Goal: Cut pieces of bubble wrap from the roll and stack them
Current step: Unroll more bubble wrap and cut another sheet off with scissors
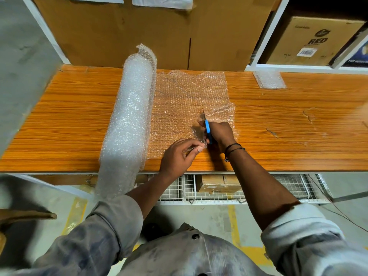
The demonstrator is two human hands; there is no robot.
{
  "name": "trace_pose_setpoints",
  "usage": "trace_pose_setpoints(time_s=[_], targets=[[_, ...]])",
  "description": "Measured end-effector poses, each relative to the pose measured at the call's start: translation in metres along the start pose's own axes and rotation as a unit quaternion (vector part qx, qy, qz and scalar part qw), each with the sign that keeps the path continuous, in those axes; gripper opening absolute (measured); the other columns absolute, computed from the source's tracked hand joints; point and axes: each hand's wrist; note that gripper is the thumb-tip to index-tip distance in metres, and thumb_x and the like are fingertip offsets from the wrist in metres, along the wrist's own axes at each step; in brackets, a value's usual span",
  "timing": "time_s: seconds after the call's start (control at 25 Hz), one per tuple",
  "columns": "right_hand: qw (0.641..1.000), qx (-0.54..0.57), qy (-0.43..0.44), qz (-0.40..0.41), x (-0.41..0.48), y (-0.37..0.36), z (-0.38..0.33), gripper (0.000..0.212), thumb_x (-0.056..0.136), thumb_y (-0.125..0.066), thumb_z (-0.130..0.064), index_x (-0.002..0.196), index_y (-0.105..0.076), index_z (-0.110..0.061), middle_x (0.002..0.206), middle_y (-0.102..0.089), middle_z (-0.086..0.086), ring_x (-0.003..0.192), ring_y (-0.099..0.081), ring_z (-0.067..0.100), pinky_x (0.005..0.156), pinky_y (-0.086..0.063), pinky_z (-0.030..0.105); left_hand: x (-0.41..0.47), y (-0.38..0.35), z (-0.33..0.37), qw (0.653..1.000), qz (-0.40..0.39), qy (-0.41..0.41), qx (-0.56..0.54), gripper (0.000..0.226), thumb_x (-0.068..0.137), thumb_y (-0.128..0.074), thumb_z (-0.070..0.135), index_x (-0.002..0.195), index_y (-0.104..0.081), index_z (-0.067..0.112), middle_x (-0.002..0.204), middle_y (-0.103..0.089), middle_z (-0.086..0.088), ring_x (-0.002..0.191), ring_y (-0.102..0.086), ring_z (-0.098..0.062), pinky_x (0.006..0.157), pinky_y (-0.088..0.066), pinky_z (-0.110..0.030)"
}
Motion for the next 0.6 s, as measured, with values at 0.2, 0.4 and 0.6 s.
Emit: trace_pose_setpoints(time_s=[0.2,0.4,0.6], targets=[[1.0,0.0,0.008,0.011,0.01,-0.001,-0.009,0.034,0.079,-0.084,-0.035,0.064,-0.071,-0.007,0.056,-0.065,0.011,0.042,-0.056,0.023,0.049,-0.044,0.027,-0.002,-0.001,-0.005,1.0,-0.01,0.001,0.001,0.019,0.102,-0.061,0.043,0.109,-0.073,0.031,0.108,-0.072,0.017,0.103,-0.066,-0.008,0.08,-0.055,-0.04],[0.999,-0.018,0.016,0.026,0.021,-0.003,-0.013,0.035,0.079,-0.086,-0.035,0.065,-0.07,-0.008,0.058,-0.067,0.009,0.041,-0.059,0.02,0.042,-0.043,0.022,-0.001,-0.001,-0.008,1.0,-0.013,0.005,0.006,0.019,0.101,-0.061,0.046,0.107,-0.074,0.033,0.106,-0.072,0.017,0.101,-0.066,-0.008,0.078,-0.055,-0.04],[0.999,-0.047,0.002,0.026,0.023,-0.002,-0.007,0.044,0.084,-0.081,-0.031,0.05,-0.062,-0.012,0.049,-0.061,0.007,0.041,-0.054,0.017,0.046,-0.04,0.024,0.023,0.005,0.003,0.995,0.085,0.0,0.051,0.024,0.101,-0.058,0.049,0.106,-0.074,0.031,0.104,-0.072,0.015,0.1,-0.061,-0.009,0.078,-0.053,-0.042]])
Point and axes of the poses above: each hand's wrist, its own x-axis towards the middle knuckle, its own y-axis out of the back of the hand, z = x × y
